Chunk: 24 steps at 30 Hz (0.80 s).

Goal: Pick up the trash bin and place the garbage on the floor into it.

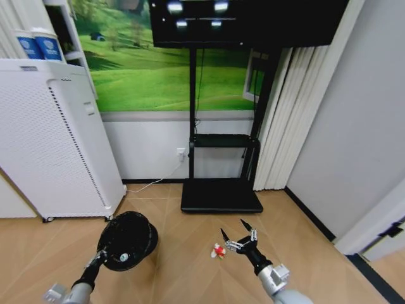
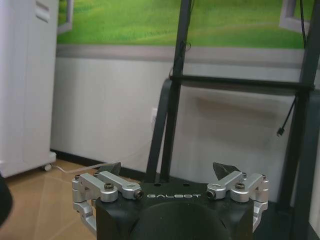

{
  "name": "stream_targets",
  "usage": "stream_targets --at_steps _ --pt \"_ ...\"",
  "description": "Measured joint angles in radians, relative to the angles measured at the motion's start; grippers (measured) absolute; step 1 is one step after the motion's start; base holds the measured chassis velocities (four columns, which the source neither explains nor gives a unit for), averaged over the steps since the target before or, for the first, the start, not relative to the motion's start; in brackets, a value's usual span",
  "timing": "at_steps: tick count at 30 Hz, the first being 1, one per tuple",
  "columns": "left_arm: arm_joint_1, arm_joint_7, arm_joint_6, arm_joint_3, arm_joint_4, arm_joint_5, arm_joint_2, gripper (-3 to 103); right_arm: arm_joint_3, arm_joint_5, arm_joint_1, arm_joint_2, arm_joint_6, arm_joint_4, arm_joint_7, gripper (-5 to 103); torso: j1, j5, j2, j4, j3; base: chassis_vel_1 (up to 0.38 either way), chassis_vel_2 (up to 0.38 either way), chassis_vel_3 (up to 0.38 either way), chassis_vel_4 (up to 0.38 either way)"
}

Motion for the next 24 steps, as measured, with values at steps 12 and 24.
stream_targets --at_steps 12,24 --pt "-0.017 -0.117 -0.031 -0.129 0.063 0.11 0.059 4 -0.168 -0.037 0.218 -0.006 -0.149 -0.294 0.085 100 0.0 0.0002 0.0 0.0003 0.0 0.036 0.053 -0.027 -0.042" --pt "0.042 -0.067 -0.05 -0.163 -0.019 0.124 0.051 4 -0.279 -0.098 0.396 0.064 -0.104 -0.644 0.083 100 0.0 0.0002 0.0 0.0003 0.0 0.0 0.0 0.0 0.0"
